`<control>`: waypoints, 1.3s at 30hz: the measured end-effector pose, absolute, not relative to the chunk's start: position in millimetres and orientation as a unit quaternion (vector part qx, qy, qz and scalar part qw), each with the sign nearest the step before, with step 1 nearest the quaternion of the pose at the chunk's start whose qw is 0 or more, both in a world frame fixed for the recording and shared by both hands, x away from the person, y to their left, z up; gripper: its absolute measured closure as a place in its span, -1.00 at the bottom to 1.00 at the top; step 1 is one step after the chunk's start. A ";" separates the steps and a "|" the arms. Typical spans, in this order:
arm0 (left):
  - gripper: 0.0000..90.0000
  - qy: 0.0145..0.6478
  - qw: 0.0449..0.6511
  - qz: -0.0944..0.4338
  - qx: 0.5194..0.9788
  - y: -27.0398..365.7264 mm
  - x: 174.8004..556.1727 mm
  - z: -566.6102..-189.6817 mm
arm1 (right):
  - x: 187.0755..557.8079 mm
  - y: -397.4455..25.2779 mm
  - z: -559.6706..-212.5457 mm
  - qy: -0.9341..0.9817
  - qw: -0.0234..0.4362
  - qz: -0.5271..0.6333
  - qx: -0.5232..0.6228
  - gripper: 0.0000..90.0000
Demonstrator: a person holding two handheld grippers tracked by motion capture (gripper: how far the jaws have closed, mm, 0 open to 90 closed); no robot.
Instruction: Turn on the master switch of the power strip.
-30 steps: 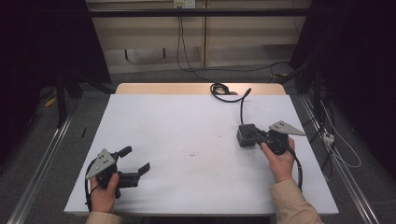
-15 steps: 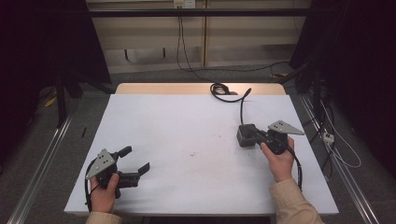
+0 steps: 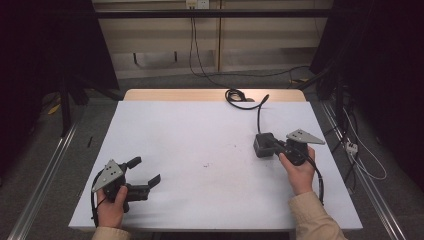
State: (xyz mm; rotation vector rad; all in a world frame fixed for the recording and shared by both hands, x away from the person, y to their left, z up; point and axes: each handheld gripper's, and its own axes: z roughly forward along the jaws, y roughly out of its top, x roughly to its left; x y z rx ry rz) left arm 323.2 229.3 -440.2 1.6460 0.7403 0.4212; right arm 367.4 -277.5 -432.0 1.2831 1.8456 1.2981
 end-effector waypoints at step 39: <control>-0.92 0.319 0.600 0.181 0.711 228.1 322.8 -440.6 | 369.6 -274.8 -436.4 0.700 0.288 0.456 0.468 1.00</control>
